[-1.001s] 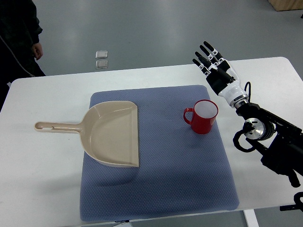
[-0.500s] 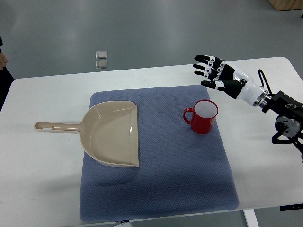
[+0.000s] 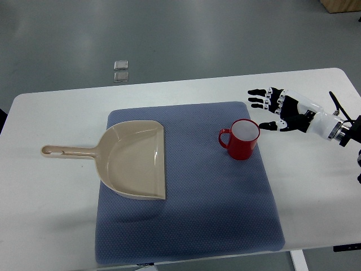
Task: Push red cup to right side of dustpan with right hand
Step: 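Move the right hand to the red mug and cup its side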
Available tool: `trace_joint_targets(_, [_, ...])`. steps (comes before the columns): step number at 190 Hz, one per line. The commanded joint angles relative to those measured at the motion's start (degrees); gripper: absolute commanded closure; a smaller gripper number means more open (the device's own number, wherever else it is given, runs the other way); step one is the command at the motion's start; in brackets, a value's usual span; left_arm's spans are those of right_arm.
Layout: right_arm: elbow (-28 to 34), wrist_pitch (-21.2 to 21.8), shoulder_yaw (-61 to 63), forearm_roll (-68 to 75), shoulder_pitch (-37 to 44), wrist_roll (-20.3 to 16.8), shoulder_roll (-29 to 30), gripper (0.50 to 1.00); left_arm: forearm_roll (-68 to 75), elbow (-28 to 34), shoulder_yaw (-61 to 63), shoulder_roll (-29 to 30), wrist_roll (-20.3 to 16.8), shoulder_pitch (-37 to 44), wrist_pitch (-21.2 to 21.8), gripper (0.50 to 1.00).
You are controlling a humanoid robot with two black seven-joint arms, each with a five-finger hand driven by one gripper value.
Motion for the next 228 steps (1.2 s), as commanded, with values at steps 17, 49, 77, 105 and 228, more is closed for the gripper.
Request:
trace_joint_targets(17, [0.04, -0.01, -0.02, -0.68, -1.09, 0.02, 0.87, 0.566, 0.00, 0.00, 0.00, 0.00, 0.00, 0.00, -0.02, 0.500])
trace_joint_targets(49, [0.04, -0.01, -0.02, -0.76, -1.79, 0.02, 1.39, 0.566, 0.00, 0.00, 0.00, 0.00, 0.00, 0.00, 0.06, 0.500])
trace_joint_targets(77, [-0.49, -0.01, -0.10, -0.85, -2.49, 0.02, 1.92, 0.566, 0.00, 0.00, 0.00, 0.00, 0.00, 0.00, 0.07, 0.500])
trace_joint_targets(105, [-0.84, -0.01, -0.10, -1.12, -3.02, 0.02, 2.97, 0.566, 0.00, 0.09, 0.00, 0.00, 0.00, 0.00, 0.07, 0.500])
trace_joint_targets(228, [-5.32, -3.72, -0.10, -1.12, -4.34, 0.02, 9.04, 0.566, -0.09, 0.00, 0.00, 0.00, 0.00, 0.00, 0.07, 0.500])
